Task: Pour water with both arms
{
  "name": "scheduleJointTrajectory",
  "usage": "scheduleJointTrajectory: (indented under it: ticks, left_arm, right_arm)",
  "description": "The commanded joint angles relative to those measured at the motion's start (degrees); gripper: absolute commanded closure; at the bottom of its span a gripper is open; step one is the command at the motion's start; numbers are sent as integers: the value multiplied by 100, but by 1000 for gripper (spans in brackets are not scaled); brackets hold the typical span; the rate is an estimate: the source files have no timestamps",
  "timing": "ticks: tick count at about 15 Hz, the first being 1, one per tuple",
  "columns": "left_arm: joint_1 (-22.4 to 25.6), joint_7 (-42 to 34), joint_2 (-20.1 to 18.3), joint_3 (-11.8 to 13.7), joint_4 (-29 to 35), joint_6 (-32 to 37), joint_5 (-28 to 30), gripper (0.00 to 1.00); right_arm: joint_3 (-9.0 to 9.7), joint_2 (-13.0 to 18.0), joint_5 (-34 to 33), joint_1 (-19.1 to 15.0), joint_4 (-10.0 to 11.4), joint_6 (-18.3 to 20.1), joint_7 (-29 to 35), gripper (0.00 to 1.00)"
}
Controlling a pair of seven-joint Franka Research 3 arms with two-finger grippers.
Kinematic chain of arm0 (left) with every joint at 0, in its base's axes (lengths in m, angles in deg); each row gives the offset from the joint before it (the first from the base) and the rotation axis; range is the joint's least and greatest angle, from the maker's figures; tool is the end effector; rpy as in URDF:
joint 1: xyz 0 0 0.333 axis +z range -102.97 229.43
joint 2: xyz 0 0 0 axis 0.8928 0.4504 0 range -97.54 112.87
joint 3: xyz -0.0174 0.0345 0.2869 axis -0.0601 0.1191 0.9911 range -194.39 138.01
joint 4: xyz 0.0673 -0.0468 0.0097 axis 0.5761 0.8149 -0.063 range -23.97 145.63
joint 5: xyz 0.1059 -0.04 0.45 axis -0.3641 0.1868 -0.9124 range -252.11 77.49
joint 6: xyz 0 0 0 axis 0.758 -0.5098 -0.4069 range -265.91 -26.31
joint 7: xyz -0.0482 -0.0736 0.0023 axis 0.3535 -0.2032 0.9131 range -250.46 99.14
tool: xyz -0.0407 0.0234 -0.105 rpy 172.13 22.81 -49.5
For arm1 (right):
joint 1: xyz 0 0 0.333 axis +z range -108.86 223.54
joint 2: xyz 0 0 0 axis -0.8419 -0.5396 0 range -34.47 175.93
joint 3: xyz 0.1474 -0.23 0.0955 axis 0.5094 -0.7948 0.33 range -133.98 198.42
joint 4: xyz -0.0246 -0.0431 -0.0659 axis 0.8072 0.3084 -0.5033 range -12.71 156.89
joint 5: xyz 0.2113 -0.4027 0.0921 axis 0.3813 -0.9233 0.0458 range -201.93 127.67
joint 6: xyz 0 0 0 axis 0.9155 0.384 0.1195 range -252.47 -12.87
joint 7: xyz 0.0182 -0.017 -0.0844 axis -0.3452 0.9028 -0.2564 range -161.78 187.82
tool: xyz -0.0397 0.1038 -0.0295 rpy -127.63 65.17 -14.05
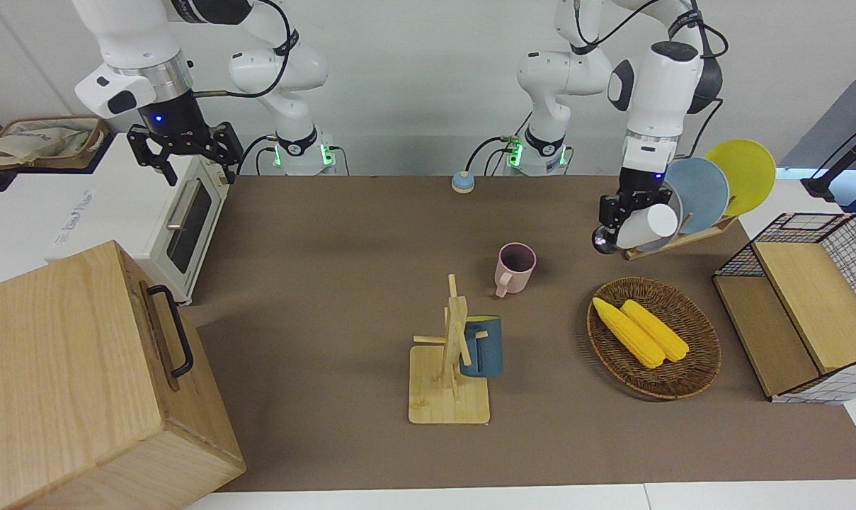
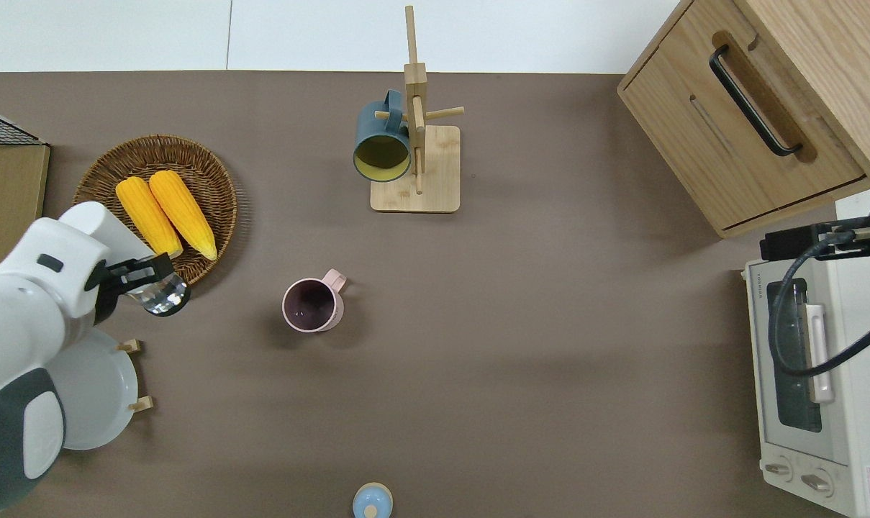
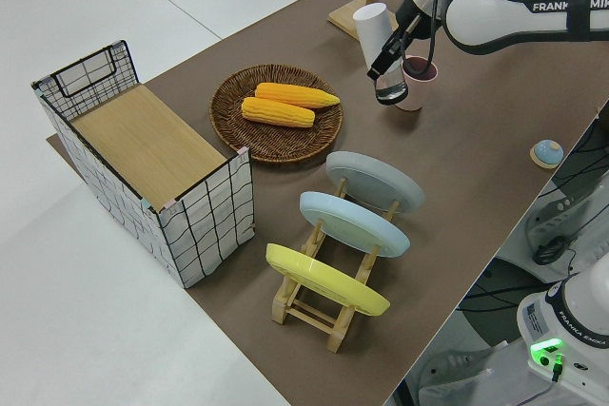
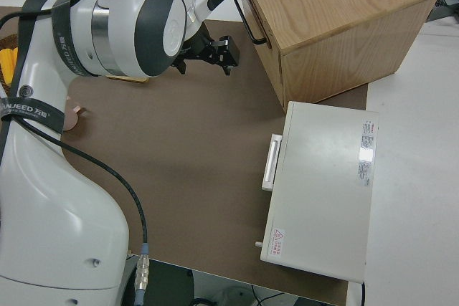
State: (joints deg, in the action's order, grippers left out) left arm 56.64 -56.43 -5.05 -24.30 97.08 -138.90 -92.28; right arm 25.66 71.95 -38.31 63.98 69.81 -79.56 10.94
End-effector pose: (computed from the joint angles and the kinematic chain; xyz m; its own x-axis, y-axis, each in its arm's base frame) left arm 0.5905 -0.0261 0.4428 0.8941 0.2300 0.3842 0.2216 -0.9729 0.0667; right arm 0.6254 -0.0021 0.6136 0.9970 0.0382 0.0668 0.0369 -0.9991 0.0208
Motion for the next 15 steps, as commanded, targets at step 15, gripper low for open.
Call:
scheduleJointTrajectory:
  ticks: [15]
  left_arm:
    - [1660, -804, 1676, -46, -3088, -55, -426, 1000]
  right_arm:
    - [-12, 36, 39, 4, -2, 39, -73, 9]
